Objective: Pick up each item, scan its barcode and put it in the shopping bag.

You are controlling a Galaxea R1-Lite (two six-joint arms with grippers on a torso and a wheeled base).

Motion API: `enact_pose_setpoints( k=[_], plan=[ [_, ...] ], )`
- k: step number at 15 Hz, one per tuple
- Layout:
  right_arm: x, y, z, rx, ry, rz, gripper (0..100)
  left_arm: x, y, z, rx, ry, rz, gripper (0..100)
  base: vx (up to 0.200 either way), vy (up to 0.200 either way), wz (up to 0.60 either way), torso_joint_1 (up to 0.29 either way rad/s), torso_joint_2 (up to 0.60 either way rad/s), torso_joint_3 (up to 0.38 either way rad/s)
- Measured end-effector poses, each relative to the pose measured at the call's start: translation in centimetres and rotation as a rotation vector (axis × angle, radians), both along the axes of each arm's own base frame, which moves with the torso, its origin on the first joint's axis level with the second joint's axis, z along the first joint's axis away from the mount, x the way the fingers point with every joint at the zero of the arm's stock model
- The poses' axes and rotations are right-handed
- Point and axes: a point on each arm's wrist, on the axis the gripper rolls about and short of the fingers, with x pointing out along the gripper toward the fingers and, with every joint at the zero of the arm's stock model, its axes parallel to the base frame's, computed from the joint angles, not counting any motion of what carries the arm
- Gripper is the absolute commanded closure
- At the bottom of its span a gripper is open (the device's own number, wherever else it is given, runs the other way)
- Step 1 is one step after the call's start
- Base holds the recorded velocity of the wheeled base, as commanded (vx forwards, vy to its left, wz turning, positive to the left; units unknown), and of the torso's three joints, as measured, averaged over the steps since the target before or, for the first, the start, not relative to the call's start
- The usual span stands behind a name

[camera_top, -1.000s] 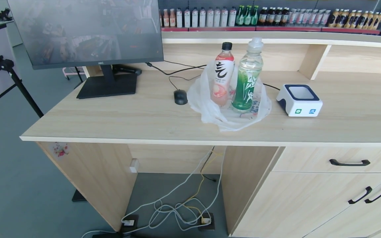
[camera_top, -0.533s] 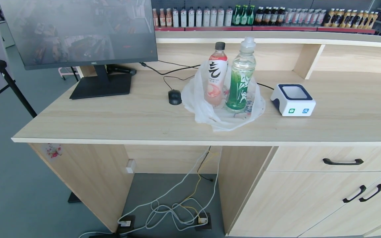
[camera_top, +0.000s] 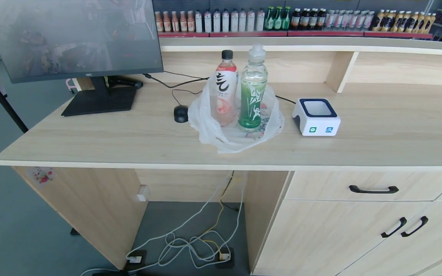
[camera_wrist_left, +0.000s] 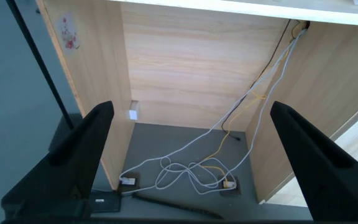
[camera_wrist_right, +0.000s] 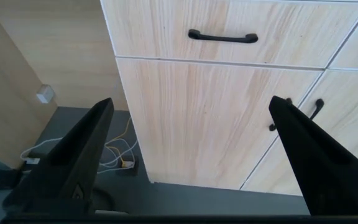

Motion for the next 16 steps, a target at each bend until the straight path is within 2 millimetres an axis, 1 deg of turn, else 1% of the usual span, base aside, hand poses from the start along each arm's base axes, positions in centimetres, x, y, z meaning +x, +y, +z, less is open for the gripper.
enact_pose_setpoints(
  k=[16],
  plan=[
    [0.01,0.00,0.00,0.001,0.002,0.000,0,0.00,0.00,0.00,-0.002,0.000,0.002,0,0.000,-0.200,0.00,0.001,0.00,0.003]
  ],
)
